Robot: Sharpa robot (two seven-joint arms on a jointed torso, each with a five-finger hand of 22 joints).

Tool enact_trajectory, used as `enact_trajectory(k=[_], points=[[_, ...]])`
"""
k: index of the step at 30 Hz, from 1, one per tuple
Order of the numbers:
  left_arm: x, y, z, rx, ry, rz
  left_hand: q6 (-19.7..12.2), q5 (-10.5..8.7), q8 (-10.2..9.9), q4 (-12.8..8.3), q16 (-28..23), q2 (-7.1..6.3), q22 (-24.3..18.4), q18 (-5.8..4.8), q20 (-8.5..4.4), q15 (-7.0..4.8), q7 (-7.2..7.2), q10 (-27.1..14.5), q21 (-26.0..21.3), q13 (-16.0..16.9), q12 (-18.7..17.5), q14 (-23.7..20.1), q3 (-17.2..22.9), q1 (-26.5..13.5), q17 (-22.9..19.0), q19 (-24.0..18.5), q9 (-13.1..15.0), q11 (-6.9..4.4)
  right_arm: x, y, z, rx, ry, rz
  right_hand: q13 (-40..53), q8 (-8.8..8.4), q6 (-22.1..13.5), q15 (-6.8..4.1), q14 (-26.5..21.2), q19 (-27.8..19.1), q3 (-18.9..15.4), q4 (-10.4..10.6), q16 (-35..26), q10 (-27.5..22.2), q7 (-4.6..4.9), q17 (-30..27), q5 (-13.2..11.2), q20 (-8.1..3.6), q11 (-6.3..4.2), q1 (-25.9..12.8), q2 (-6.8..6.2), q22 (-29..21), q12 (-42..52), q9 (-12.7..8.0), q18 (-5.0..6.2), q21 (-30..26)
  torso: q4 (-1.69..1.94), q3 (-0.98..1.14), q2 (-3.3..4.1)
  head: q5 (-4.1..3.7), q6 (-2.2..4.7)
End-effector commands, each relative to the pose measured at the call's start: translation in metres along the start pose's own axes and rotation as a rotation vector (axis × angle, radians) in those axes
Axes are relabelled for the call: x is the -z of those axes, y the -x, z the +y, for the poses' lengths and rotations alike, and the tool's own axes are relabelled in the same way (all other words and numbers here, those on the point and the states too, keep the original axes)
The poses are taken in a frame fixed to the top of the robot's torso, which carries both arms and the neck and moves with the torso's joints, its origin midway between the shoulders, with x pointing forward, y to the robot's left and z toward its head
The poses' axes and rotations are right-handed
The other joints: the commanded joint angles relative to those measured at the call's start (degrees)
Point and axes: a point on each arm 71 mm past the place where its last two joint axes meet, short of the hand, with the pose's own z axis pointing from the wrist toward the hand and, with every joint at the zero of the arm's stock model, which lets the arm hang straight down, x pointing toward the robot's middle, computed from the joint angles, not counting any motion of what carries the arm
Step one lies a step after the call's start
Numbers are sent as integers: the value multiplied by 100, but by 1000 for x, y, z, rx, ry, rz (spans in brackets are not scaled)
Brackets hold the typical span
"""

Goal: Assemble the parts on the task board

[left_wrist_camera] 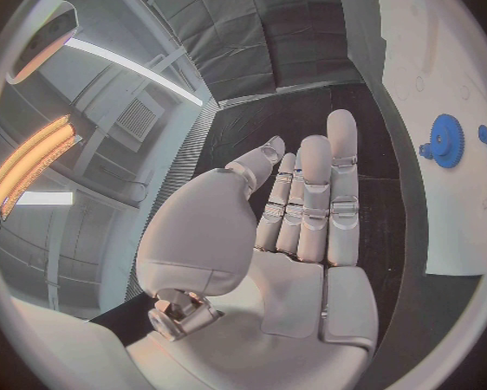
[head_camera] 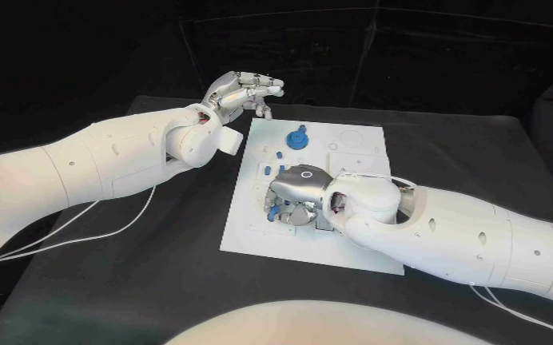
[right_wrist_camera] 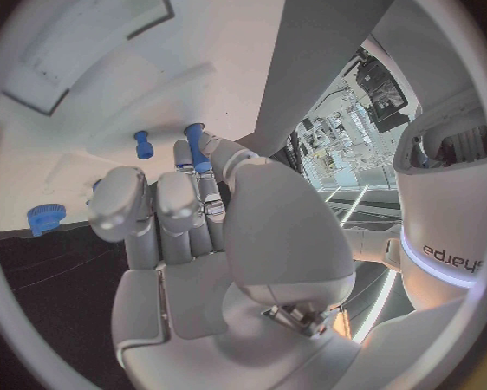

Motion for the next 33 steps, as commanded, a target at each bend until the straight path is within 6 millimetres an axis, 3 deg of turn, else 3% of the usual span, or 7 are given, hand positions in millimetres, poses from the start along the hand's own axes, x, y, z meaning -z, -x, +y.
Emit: enact_trajectory(k=[1, 10, 15, 21, 33], points=[[0, 0, -1, 8, -4, 11, -36, 28, 19, -37, 17, -4, -5, 80, 39, 21, 4, -48, -27, 3, 36, -37, -1, 44, -5, -13, 7, 5, 0, 2, -1, 36, -7, -8, 6, 18, 10, 6, 66, -33, 25, 2, 29, 2, 13, -3, 24, -3, 37, 27, -37, -2, -31, 5, -42, 5, -1, 1, 2, -1, -5], [0, 0, -1, 8, -3, 12, -36, 28, 19, -37, 17, -4, -5, 80, 39, 21, 4, -48, -27, 3, 36, -37, -1, 44, -5, -13, 7, 5, -1, 1, 1, 37, 2, 1, 6, 9, 3, 9, 55, -50, 30, -9, 10, 0, 14, -35, 38, 0, 38, 12, -55, -30, -52, 1, -36, -11, -2, 0, -1, 3, -15], [0, 0, -1, 8, -2, 12, -36, 28, 19, -37, 17, -4, -5, 80, 39, 21, 4, -48, -27, 3, 36, -37, -1, 44, -5, -13, 7, 5, -2, 1, 1, 31, 4, 9, -47, -239, -423, 129, 4, -221, -12, 66, -66, -431, 151, -162, 61, 74, 192, -227, -231, -350, -353, -99, 12, -218, 0, -2, -3, 2, -12], [0, 0, -1, 8, 0, 13, -36, 28, 19, -37, 17, -4, -5, 80, 39, 21, 4, -48, -27, 3, 36, -37, -1, 44, -5, -13, 7, 5, -4, 1, 2, 20, 13, 2, -24, -275, -777, 140, -12, -259, -111, 115, -75, -526, 126, -198, 43, 122, 199, -364, -346, -392, -372, -113, 31, -254, 0, 0, 2, 4, -20], [0, 0, -1, 9, 1, 13, -36, 28, 19, -37, 17, -4, -5, 80, 39, 21, 4, -48, -27, 3, 36, -37, -1, 44, -5, -13, 7, 5, -3, 3, 4, -8, 37, -24, 15, -226, -772, 120, -9, -247, -160, 137, -68, -369, 100, -210, 41, 118, 158, -398, -339, -363, -258, -84, 30, -237, 1, 1, -2, -9, -32]])
